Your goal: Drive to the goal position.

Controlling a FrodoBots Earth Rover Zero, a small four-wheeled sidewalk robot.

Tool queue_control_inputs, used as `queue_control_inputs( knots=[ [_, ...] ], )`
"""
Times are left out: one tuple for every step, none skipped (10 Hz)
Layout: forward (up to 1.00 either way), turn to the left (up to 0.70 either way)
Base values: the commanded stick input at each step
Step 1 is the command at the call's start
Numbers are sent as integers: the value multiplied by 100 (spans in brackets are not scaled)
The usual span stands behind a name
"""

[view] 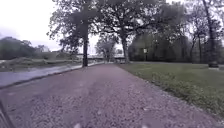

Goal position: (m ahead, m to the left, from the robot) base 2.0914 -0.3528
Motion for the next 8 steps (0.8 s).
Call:
queue_control_inputs(
  knots=[
    [70, 0],
    [70, 0],
    [70, 0],
    [70, 0],
    [70, 0],
    [70, 0],
    [70, 0],
    [70, 0]
  ],
)
